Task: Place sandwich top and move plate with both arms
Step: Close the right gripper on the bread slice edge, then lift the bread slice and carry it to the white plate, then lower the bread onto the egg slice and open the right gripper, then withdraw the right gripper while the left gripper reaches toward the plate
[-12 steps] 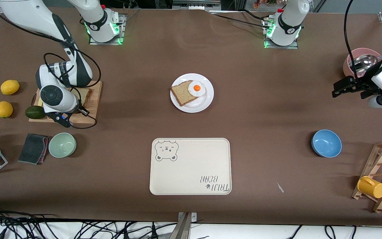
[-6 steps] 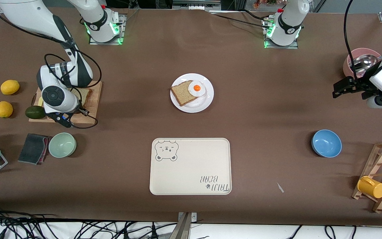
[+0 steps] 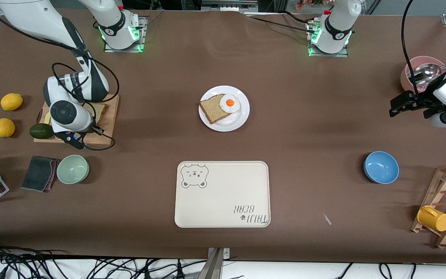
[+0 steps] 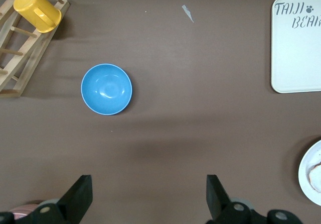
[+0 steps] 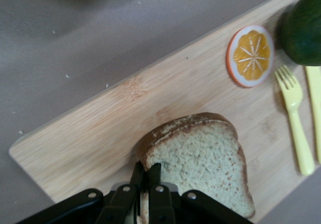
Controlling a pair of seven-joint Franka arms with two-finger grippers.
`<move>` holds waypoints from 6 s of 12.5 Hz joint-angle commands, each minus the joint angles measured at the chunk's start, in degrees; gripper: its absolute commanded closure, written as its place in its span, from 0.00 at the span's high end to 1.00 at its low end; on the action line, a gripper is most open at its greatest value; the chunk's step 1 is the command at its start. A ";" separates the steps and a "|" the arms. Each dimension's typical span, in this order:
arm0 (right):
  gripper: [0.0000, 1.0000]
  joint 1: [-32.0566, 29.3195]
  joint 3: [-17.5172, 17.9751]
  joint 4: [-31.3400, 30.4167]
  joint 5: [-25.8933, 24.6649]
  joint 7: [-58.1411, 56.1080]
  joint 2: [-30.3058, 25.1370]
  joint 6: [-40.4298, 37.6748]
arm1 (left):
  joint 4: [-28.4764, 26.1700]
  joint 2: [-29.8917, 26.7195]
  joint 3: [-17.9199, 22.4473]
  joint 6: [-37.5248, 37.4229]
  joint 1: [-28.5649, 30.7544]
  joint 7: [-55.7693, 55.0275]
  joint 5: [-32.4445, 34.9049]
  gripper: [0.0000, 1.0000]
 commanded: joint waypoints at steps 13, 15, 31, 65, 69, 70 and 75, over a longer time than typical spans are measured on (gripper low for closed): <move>0.00 21.61 3.39 29.17 18.36 12.26 1.00 -28.77 | 0.48 0.46 -0.13 0.16 0.85 4.39 -0.28 1.00; 0.00 22.84 3.39 30.58 21.70 13.67 1.00 -28.77 | 0.48 0.46 -0.13 0.16 0.85 4.30 -0.28 1.00; 0.00 39.63 3.92 41.49 27.26 28.18 13.83 -19.54 | 0.92 0.63 0.14 0.42 1.55 4.21 -0.37 1.00; 1.00 41.48 2.08 45.36 21.72 23.72 15.69 -12.93 | 1.09 1.60 0.14 0.51 3.14 1.40 -1.60 1.00; 1.00 39.82 -4.85 45.36 24.17 7.13 10.24 -21.63 | 1.18 3.17 -0.12 0.59 2.26 1.31 -1.51 1.00; 1.00 38.59 -5.91 45.36 25.22 3.09 9.18 -22.52 | 1.27 4.31 -0.39 0.60 1.65 1.14 -1.60 1.00; 1.00 29.89 -10.74 45.36 26.38 -19.85 6.80 -27.10 | 4.50 4.41 -0.13 0.51 1.56 -0.69 -2.48 1.00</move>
